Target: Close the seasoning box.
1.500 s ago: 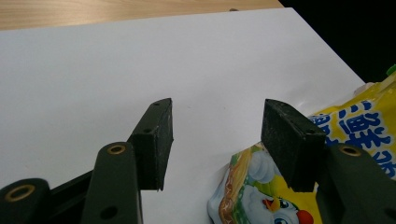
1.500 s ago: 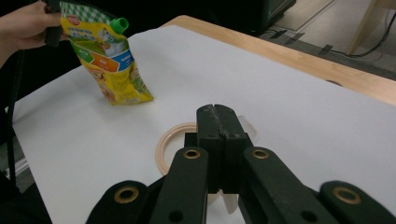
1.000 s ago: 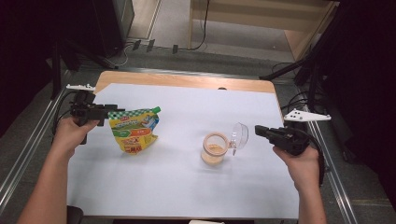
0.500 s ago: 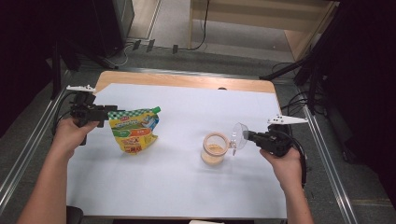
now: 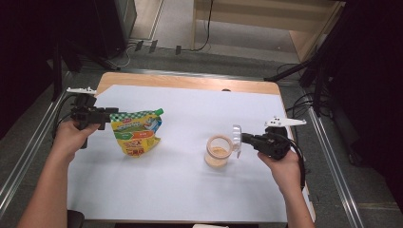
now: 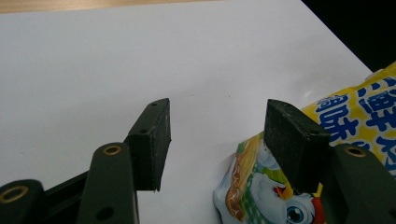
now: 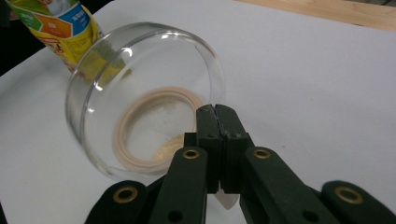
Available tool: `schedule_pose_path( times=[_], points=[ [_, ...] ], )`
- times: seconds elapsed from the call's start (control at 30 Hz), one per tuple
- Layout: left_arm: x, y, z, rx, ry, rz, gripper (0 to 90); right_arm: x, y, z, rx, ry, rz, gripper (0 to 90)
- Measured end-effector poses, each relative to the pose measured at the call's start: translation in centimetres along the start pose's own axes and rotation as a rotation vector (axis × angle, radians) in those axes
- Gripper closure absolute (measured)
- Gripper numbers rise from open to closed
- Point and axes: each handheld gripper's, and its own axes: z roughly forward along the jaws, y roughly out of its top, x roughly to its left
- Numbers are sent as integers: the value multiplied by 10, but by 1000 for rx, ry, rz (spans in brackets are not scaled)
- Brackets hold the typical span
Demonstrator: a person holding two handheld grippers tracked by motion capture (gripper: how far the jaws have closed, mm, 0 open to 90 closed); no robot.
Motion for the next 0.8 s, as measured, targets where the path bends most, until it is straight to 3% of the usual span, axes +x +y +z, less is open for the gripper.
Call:
schedule_pose_path(
  times=[0.4, 0.67, 0.8],
  points=[
    [1, 0, 1, 2, -1, -11, 411, 17, 4, 6, 14, 25, -54, 867],
    [1, 0, 2, 11, -2, -22, 399, 13, 3, 7, 7, 38, -55, 664],
    [0, 0, 3, 16, -3, -21, 394, 8, 1, 4, -8, 18, -50, 595]
  ],
)
